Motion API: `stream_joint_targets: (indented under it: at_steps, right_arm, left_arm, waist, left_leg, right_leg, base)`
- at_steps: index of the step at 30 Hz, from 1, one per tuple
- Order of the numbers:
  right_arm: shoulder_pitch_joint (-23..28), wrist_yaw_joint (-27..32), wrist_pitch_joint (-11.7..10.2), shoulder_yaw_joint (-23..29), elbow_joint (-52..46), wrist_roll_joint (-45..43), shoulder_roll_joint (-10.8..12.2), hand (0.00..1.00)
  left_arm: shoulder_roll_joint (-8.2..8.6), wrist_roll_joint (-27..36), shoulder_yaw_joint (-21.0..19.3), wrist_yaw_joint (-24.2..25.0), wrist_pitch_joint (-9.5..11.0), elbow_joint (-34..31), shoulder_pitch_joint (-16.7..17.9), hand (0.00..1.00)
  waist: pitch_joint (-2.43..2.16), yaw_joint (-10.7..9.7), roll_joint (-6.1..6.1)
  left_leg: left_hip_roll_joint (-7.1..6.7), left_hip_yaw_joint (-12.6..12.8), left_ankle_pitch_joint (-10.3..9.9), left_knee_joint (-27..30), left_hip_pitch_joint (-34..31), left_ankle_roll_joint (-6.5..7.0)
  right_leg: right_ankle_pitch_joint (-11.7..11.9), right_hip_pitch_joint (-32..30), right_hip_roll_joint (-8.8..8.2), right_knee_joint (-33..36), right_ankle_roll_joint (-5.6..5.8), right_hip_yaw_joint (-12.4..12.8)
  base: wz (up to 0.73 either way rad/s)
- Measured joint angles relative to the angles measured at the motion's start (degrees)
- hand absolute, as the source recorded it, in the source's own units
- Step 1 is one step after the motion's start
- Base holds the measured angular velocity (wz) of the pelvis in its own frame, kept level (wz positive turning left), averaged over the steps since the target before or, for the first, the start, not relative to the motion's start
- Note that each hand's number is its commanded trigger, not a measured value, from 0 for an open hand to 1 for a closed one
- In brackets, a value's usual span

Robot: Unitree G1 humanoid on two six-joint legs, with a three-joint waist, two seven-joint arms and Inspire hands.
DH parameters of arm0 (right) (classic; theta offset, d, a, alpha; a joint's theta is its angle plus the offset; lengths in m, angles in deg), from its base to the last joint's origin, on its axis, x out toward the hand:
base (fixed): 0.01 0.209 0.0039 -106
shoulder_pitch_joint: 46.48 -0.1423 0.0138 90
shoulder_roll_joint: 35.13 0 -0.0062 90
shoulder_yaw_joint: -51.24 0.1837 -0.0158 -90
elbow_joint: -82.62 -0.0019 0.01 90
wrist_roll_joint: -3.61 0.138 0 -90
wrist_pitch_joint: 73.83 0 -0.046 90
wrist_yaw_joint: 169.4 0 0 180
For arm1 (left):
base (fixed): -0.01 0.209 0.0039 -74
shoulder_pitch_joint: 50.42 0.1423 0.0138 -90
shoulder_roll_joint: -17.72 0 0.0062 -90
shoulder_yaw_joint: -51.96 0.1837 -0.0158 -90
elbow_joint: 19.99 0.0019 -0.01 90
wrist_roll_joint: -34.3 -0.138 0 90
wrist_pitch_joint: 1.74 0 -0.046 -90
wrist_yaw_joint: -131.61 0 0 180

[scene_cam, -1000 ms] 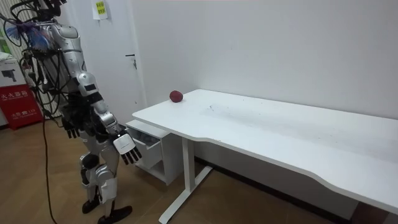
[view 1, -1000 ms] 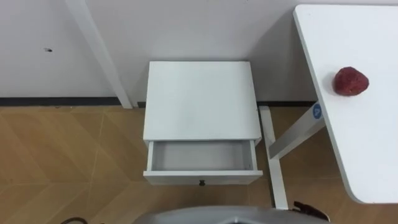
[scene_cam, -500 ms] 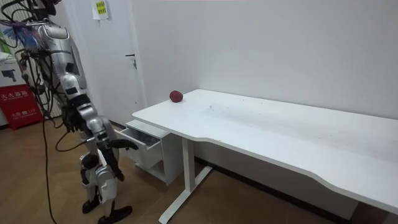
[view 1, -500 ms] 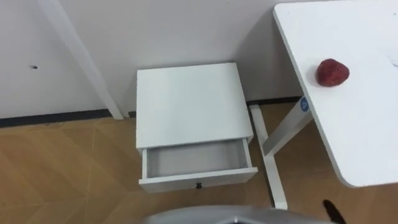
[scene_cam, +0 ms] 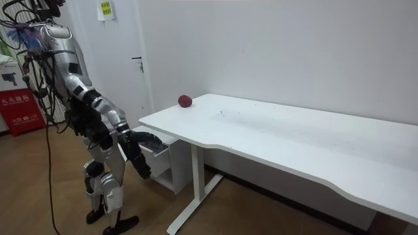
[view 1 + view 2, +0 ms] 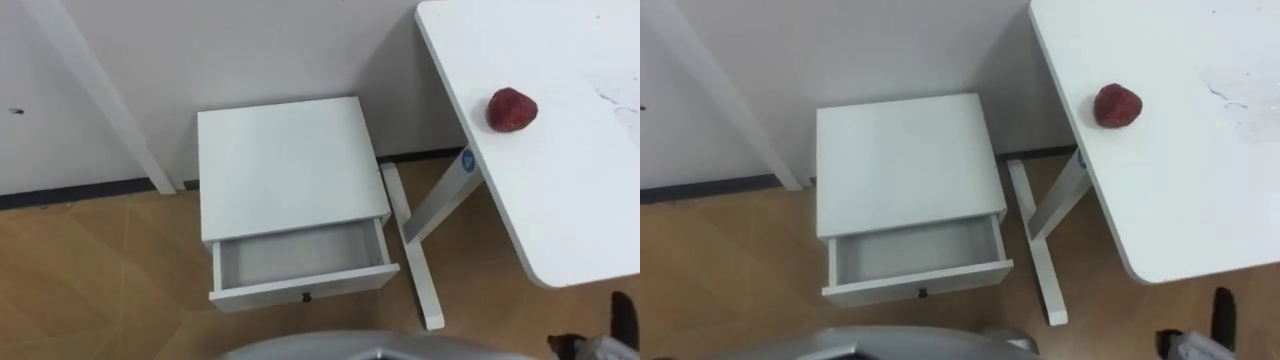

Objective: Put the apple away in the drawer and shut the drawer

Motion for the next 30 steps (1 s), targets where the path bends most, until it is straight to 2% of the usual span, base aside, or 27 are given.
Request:
stream_joint_targets:
  at_steps: [2,4,8,11,12,14,18,20,26,30]
  right_arm:
    - [-0.18,4.03,-1.63,0.41,-4.4,-1.0,-1.43,0.0]
    - [-1.49,8.5,-3.8,0.68,-9.87,-6.74,-3.57,0.0]
    - [-1.14,14.1,-6.14,0.55,-19.08,-17.06,-4.35,0.0]
    - [-2.12,20.11,-7.08,-1.42,-27.4,-33.93,-4.94,0.0]
    - [-2.18,21.03,-7.11,-2.21,-27.9,-36.87,-5.34,0.0]
    - [-1.58,22.95,-6.96,-4.93,-31.42,-47.29,-5.61,0.0]
    - [-1.59,22.74,-6.54,-8.82,-33.53,-57.89,-7.03,0.0]
    - [-2.29,21.69,-6.06,-11.6,-33.68,-61.53,-8.03,0.0]
    - [-2.73,11.99,-3.72,-19.37,-33.86,-68.79,-8.84,0.0]
    - [-2.72,6.36,-2.8,-22.6,-33.67,-69.58,-9.59,0.0]
  left_arm:
    - [0.01,0.18,0.02,-0.27,0.46,-1.46,0.65,0.0]
    - [0.18,0.44,0.01,-0.74,1.12,-1.73,1.06,0.0]
    - [0.18,0.38,0.24,-0.71,1.84,-1.9,0.97,0.0]
    - [0.38,-0.04,1.36,-0.69,2.16,-1.77,0.99,0.0]
    - [0.38,-0.04,1.66,-0.68,2.18,-1.74,0.85,0.0]
    - [0.56,-0.78,2.98,-0.35,2.18,-1.73,0.82,0.0]
    - [0.77,-1.16,5.16,0.6,2.07,-1.67,0.45,0.0]
    - [0.83,-1.07,5.92,0.59,1.87,-1.5,0.46,0.0]
    - [0.78,-1.08,7.81,1.96,1.4,-1.21,0.45,0.0]
    - [0.72,-1.18,7.81,3.26,1.4,-1.99,0.47,0.0]
  waist:
    - [-0.08,-0.19,-0.01]
    - [0.0,-0.58,0.16]
    - [0.03,-0.68,0.08]
    - [0.09,-0.44,0.41]
    - [0.11,-0.43,0.34]
    - [0.12,0.56,0.41]
    - [0.18,2.62,0.31]
    - [0.2,2.92,0.22]
    - [0.44,4.42,-0.44]
    - [0.61,5.47,-1.17]
  left_leg:
    - [-0.03,0.13,0.0,-0.08,-0.3,-0.01]
    - [-0.05,0.17,0.02,-0.13,-0.45,0.0]
    - [-0.08,-0.22,0.05,-0.32,-0.49,-0.07]
    - [-0.07,-0.07,0.05,-0.24,-1.23,-0.08]
    - [-0.1,-0.05,0.07,-0.16,-1.47,-0.08]
    - [-0.09,0.0,0.08,-0.23,-1.5,-0.1]
    - [-0.04,0.15,0.08,-0.29,-1.41,-0.1]
    - [-0.03,0.13,0.1,-0.23,-1.33,-0.12]
    - [0.17,-0.23,0.1,-0.27,-1.41,-0.12]
    - [0.17,-0.31,0.1,-0.25,-1.44,-0.12]
  right_leg:
    - [0.0,-0.47,0.08,0.08,0.0,0.52]
    - [0.01,-0.78,0.1,0.14,0.0,0.73]
    - [0.0,-0.76,0.23,0.08,0.0,0.54]
    - [0.03,-1.5,0.2,0.08,-0.03,0.33]
    - [0.04,-1.65,0.17,0.08,-0.04,0.22]
    - [0.04,-1.73,0.21,0.07,-0.05,0.14]
    - [0.04,-1.82,0.22,-0.04,-0.04,0.29]
    - [0.04,-1.83,0.19,-0.04,-0.04,0.22]
    - [0.04,-1.7,0.13,-0.24,-0.04,-0.34]
    - [0.03,-1.61,0.09,-0.24,-0.04,-0.56]
  base:
    - [-0.04]
    - [-0.05]
    - [0.03]
    - [-0.01]
    - [0.04]
    - [0.0]
    - [-0.01]
    - [0.0]
    - [0.02]
    - [0.02]
